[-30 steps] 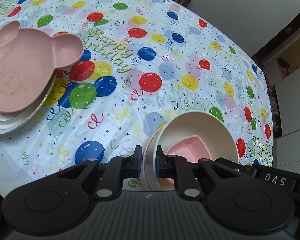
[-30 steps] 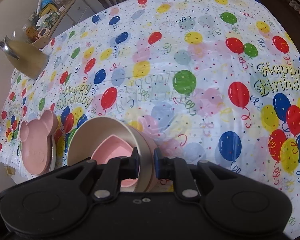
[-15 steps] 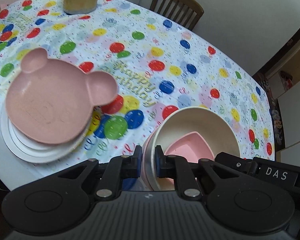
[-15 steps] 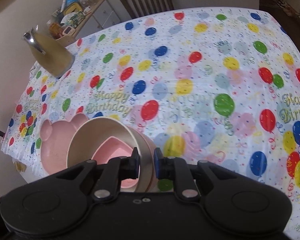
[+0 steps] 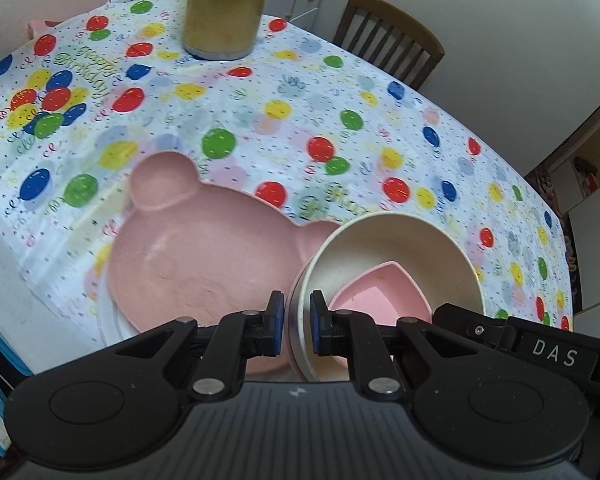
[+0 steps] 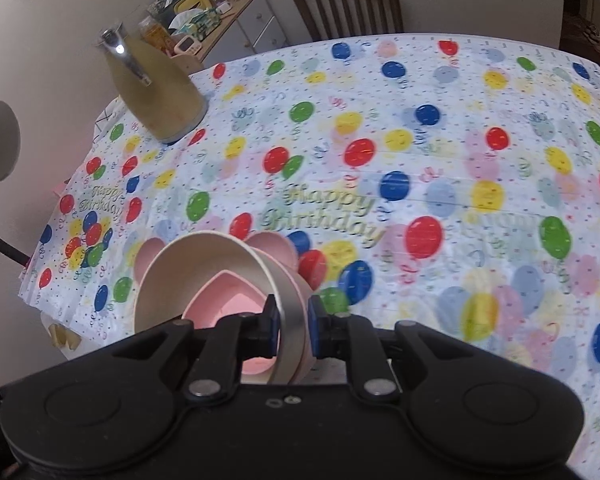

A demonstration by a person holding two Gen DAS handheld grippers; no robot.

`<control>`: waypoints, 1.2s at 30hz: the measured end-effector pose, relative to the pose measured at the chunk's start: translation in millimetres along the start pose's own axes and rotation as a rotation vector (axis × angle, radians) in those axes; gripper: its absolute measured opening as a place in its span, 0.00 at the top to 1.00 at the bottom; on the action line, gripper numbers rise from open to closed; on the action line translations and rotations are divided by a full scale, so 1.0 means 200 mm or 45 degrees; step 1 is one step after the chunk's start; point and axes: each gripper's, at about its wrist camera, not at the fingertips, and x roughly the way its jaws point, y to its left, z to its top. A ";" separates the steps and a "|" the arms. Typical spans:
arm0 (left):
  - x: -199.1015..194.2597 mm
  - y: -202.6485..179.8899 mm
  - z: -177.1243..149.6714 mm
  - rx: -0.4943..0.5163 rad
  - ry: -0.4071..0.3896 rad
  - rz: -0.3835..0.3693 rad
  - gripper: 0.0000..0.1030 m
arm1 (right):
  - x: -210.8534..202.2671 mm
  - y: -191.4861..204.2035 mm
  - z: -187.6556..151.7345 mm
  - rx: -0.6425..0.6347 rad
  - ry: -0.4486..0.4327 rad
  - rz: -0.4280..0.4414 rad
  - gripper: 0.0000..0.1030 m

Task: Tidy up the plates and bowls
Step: 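Carry the nested bowls over the pink bear plate with both grippers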

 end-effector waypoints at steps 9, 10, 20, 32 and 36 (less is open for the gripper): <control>0.07 0.29 0.16 0.018 0.059 0.019 0.88 | 0.20 0.25 0.00 0.041 0.051 -0.020 0.87; 0.08 0.31 0.17 0.024 0.066 0.019 0.88 | 0.22 0.26 0.00 0.046 0.056 -0.026 0.87; 0.20 0.42 0.24 0.087 0.120 0.009 0.88 | 0.39 0.34 -0.03 0.101 0.093 -0.093 0.88; 0.28 0.46 0.23 0.144 0.131 -0.034 0.87 | 0.44 0.36 -0.06 0.128 0.086 -0.137 0.88; 0.28 0.47 0.23 0.159 0.139 -0.053 0.88 | 0.44 0.36 -0.06 0.134 0.089 -0.120 0.81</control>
